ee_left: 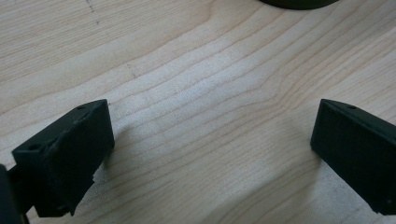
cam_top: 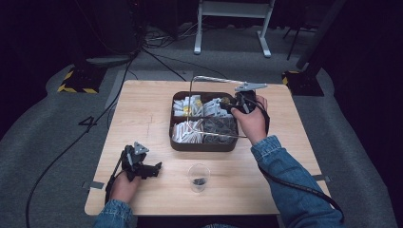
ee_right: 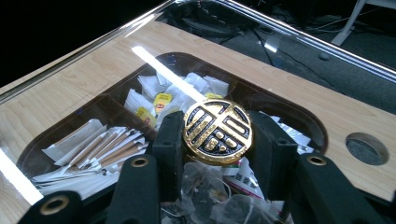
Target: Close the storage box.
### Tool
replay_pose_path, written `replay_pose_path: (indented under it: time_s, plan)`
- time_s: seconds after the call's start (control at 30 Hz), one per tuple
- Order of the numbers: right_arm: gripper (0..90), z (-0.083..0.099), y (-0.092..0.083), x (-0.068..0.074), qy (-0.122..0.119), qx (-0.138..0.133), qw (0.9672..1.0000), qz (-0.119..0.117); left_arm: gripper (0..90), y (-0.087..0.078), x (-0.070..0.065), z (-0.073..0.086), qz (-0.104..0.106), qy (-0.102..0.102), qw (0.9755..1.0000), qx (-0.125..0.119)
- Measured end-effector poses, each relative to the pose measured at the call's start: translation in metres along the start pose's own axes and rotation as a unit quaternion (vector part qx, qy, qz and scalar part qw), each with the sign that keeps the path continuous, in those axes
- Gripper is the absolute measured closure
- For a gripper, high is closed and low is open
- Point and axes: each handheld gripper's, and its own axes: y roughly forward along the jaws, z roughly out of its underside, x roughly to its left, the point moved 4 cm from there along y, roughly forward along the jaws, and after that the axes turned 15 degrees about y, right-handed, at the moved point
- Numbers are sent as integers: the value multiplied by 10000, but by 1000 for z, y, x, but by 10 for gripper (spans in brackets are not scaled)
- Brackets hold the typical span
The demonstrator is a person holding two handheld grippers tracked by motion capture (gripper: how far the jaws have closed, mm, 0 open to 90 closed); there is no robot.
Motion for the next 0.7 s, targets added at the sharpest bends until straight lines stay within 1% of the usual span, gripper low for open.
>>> replay_pose_path:
  time_s: [0.03, 0.1, 0.13, 0.23, 0.43, 0.57, 0.7]
  plan:
    - [586, 0, 2, 1, -11, 5, 10000, -8, 0, 0, 0, 0, 11, -15, 10000, -9]
    - [586, 1, 6, 3, 21, 23, 10000, -31, 0, 1, 2, 0, 25, 38, 10000, 0]
    - [586, 2, 7, 3, 34, -4, 10000, -36, 0, 1, 2, -1, 17, 3, 10000, -11]
    - [586, 4, 13, 4, 81, 17, 10000, -49, 0, 2, 3, -1, 19, -3, 10000, -10]
    - [586, 8, 28, 9, -1, 152, 9999, -68, 0, 2, 4, -1, 5, 14, 10000, 6]
    - [586, 12, 37, 13, 37, 173, 9998, -116, 0, 2, 3, -1, 20, -3, 10000, 3]
    - [586, 17, 46, 17, 1, 267, 9995, -168, 0, 2, 3, -1, 19, -3, 10000, 3]
